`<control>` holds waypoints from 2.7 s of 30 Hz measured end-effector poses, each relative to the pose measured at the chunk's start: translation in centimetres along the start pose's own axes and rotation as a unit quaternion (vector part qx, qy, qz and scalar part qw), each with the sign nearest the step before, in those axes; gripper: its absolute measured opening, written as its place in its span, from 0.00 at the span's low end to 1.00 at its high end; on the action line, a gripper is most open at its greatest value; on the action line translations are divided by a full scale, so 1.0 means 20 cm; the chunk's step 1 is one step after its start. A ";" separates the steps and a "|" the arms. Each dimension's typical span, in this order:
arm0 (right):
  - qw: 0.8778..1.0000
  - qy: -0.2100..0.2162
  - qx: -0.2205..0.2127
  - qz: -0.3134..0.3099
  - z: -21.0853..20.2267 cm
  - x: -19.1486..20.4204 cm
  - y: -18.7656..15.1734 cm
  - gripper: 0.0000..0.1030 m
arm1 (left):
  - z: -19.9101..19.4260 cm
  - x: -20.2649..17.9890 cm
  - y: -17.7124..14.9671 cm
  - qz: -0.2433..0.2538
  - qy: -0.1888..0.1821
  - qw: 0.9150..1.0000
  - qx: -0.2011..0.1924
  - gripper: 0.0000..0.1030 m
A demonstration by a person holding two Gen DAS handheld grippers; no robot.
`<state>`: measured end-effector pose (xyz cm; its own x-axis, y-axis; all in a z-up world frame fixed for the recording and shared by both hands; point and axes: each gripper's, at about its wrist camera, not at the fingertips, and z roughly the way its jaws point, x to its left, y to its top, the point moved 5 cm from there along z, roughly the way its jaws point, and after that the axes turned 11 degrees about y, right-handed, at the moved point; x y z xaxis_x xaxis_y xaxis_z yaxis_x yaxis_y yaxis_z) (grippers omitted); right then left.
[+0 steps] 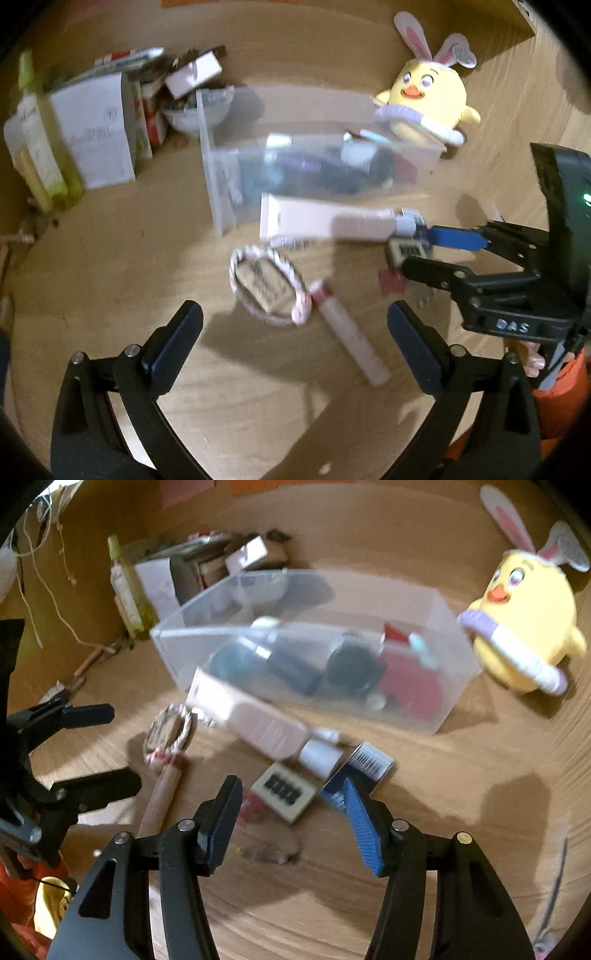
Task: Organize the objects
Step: 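Grasp the pink-capped tube with left tool while right tool grasps domino block, then carry the red-capped white tube and domino block over the clear box and release both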
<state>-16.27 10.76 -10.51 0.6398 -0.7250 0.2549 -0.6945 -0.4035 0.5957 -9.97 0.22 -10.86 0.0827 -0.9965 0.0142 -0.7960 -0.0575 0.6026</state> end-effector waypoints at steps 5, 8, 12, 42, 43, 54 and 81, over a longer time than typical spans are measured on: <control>1.000 -0.001 -0.008 0.015 0.02 0.02 0.00 0.51 | -0.03 -0.01 -0.08 -0.002 -0.007 1.000 0.003 0.90; 1.000 0.001 -0.009 0.019 0.03 0.03 0.01 0.49 | -0.05 -0.04 -0.10 0.008 -0.014 1.000 0.003 0.72; 1.000 -0.001 0.000 0.023 0.06 0.03 0.01 0.47 | -0.03 -0.08 -0.11 0.017 -0.023 1.000 0.008 0.60; 0.999 -0.036 -0.022 0.020 -0.13 -0.12 -0.17 0.30 | -0.01 -0.21 -0.15 0.046 -0.030 0.998 -0.005 0.14; 0.999 -0.037 -0.023 0.020 -0.14 -0.12 -0.18 0.30 | -0.01 -0.21 -0.14 0.043 -0.029 0.999 -0.006 0.14; 0.996 -0.036 -0.077 0.032 -0.32 -0.15 -0.12 0.30 | -0.18 -0.15 0.09 0.008 -0.018 0.997 -0.080 0.14; 0.997 -0.005 -0.078 0.011 -0.01 -0.18 0.65 0.30 | 0.12 0.07 0.66 -0.038 0.012 0.997 -0.067 0.14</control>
<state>-27.60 8.32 -3.46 0.6204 -0.7393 0.2617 -0.6485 -0.2959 0.7013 -21.78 -2.09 -4.72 0.1553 -0.9877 -0.0174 -0.7002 -0.1225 0.7034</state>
